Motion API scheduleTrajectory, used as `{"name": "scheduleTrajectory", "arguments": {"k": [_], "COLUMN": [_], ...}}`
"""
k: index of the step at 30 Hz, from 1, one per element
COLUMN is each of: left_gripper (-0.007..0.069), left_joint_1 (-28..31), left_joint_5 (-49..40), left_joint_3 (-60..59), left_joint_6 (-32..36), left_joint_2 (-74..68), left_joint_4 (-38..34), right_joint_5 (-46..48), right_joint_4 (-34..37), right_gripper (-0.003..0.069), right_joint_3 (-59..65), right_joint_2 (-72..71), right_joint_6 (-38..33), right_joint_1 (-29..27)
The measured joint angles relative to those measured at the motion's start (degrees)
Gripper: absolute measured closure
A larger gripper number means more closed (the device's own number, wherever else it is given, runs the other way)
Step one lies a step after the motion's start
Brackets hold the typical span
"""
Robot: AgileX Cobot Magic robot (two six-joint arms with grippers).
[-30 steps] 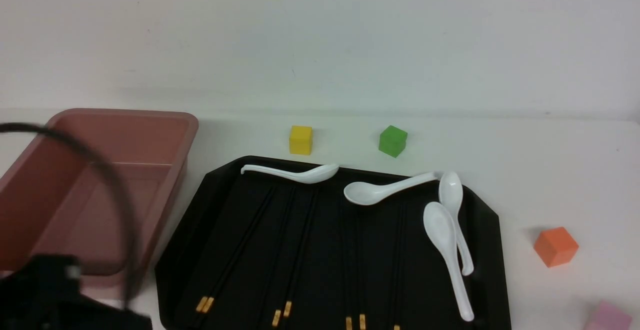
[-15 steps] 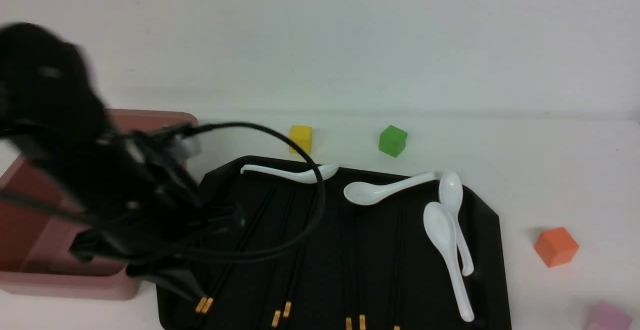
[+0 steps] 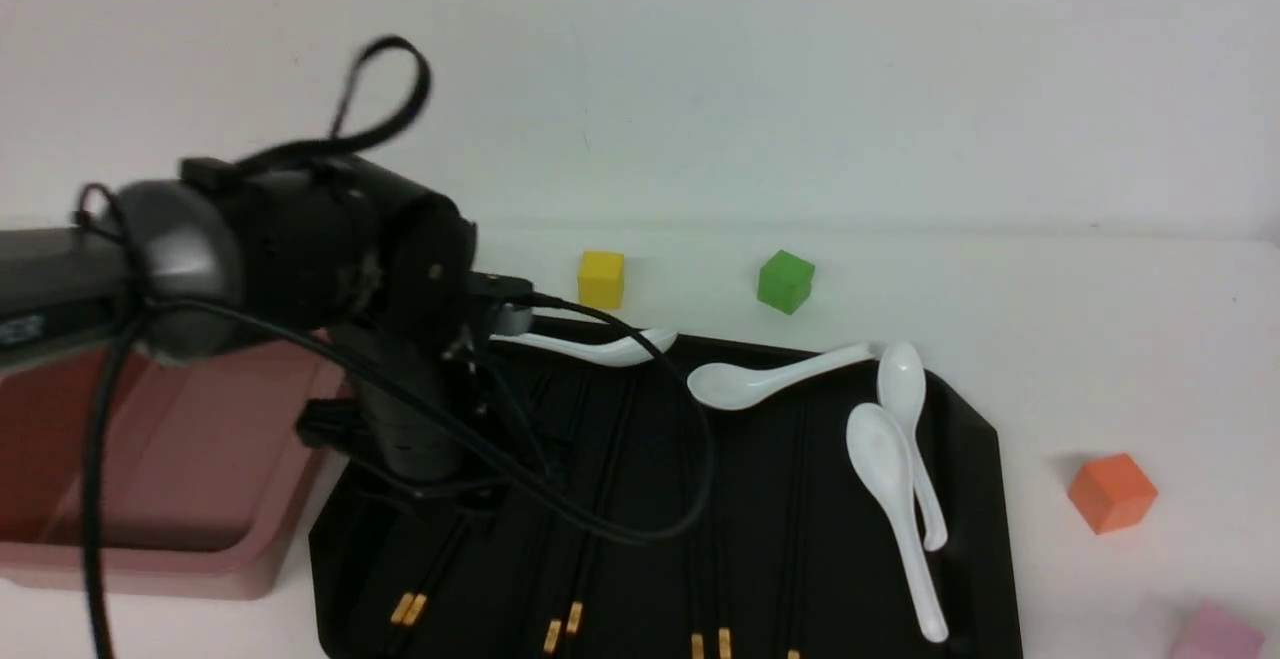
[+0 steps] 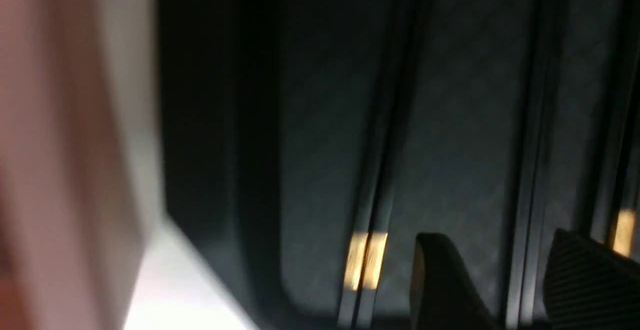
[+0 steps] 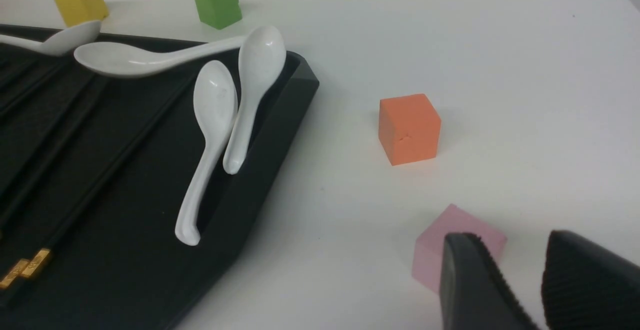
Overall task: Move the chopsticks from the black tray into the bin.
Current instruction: Use the left arm to grab a pair of chopsticks
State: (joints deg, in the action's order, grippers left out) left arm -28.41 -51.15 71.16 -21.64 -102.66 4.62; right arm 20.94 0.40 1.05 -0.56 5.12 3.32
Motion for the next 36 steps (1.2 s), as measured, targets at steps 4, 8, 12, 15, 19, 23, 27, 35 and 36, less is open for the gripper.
{"name": "scheduleTrajectory", "arguments": {"k": [4, 8, 12, 15, 19, 23, 27, 35, 36], "left_gripper": [0.0316, 0.0316, 0.0316, 0.0316, 0.0316, 0.0316, 0.0316, 0.0316, 0.0316], "left_joint_1": [0.17, 0.74, 2.26, 4.13, 6.51, 6.93, 6.83, 6.83, 6.83], "left_joint_5": [1.21, 2.46, 4.36, 5.28, 5.17, 4.91, 5.09, 4.41, 3.81], "left_joint_3": [0.16, 0.16, 0.16, 0.16, 0.17, 0.28, 0.28, 0.48, 0.79], "left_joint_6": [-0.15, -0.46, -1.02, -1.44, -0.36, 2.74, 3.96, 4.29, 4.29], "left_joint_2": [-3.50, -5.86, -6.83, -7.05, -7.72, -7.99, -8.07, -8.07, -8.07], "left_joint_4": [0.53, 0.85, 0.72, -0.06, -1.59, -3.64, -5.96, -6.04, -6.04], "right_joint_5": [0.00, 0.00, 0.00, 0.00, 0.00, 0.00, 0.00, 0.00, 0.00], "right_joint_4": [0.00, 0.00, 0.00, 0.00, 0.00, 0.00, 0.00, 0.00, 0.00], "right_gripper": [0.0419, 0.0419, 0.0419, 0.0419, 0.0419, 0.0419, 0.0419, 0.0419, 0.0419], "right_joint_3": [0.00, 0.00, 0.00, 0.00, 0.00, 0.00, 0.00, 0.00, 0.00], "right_joint_2": [0.00, 0.00, 0.00, 0.00, 0.00, 0.00, 0.00, 0.00, 0.00], "right_joint_6": [0.00, 0.00, 0.00, 0.00, 0.00, 0.00, 0.00, 0.00, 0.00], "right_joint_1": [0.00, 0.00, 0.00, 0.00, 0.00, 0.00, 0.00, 0.00, 0.00]}}
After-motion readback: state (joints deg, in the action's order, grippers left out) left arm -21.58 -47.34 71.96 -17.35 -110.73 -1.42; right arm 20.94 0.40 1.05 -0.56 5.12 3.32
